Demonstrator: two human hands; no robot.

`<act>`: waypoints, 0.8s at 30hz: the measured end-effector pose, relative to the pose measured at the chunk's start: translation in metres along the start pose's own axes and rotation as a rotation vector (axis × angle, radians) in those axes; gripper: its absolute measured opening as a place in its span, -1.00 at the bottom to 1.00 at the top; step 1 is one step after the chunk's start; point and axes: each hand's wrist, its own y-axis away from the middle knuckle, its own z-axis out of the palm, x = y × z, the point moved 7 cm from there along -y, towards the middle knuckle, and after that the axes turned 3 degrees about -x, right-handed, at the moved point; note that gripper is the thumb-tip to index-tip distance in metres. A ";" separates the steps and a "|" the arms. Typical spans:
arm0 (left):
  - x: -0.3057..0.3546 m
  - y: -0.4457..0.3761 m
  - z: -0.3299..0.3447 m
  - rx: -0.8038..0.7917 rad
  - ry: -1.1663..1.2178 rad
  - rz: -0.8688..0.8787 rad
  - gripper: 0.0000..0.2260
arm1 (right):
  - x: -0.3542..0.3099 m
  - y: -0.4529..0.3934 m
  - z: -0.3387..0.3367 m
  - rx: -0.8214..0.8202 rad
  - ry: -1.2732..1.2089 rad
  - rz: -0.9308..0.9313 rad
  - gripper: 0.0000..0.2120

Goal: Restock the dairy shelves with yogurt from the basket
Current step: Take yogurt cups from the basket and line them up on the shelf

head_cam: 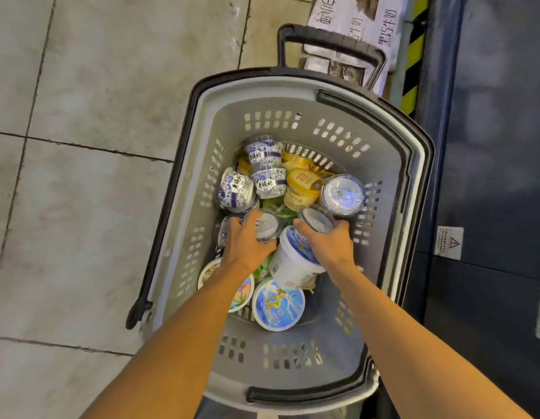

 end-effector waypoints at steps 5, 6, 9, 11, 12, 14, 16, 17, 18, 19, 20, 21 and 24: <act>-0.003 0.029 -0.018 0.130 0.094 0.036 -0.47 | 0.003 0.013 -0.009 0.034 -0.034 -0.034 -0.12; 0.000 0.037 -0.024 0.147 0.116 0.045 -0.48 | 0.001 0.018 -0.011 0.025 -0.033 -0.038 -0.13; 0.015 0.058 -0.040 0.177 0.149 0.079 -0.49 | -0.007 0.037 -0.018 0.001 -0.030 -0.049 -0.13; 0.028 0.071 -0.052 0.180 0.168 0.095 -0.49 | -0.017 0.053 -0.024 0.000 -0.040 -0.064 -0.15; 0.037 0.078 -0.059 0.183 0.183 0.101 -0.48 | -0.023 0.063 -0.028 0.001 -0.048 -0.081 -0.18; 0.058 0.095 -0.075 0.199 0.213 0.123 -0.49 | -0.036 0.084 -0.038 0.001 -0.093 -0.125 -0.24; 0.084 0.115 -0.095 0.218 0.241 0.164 -0.51 | -0.054 0.111 -0.054 0.003 -0.148 -0.177 -0.29; 0.099 0.128 -0.106 0.226 0.255 0.193 -0.52 | -0.064 0.126 -0.065 0.002 -0.172 -0.203 -0.31; 0.116 0.140 -0.118 0.227 0.262 0.218 -0.53 | -0.075 0.143 -0.077 0.005 -0.200 -0.228 -0.33; 0.135 0.154 -0.130 0.219 0.278 0.248 -0.54 | -0.087 0.160 -0.092 0.010 -0.230 -0.252 -0.33; 0.155 0.167 -0.143 0.211 0.287 0.274 -0.55 | -0.098 0.179 -0.108 0.014 -0.258 -0.277 -0.34; 0.175 0.181 -0.155 0.202 0.307 0.300 -0.55 | -0.110 0.197 -0.124 0.017 -0.281 -0.303 -0.34; 0.244 0.226 -0.193 0.186 0.313 0.391 -0.57 | -0.143 0.253 -0.180 0.056 -0.344 -0.395 -0.29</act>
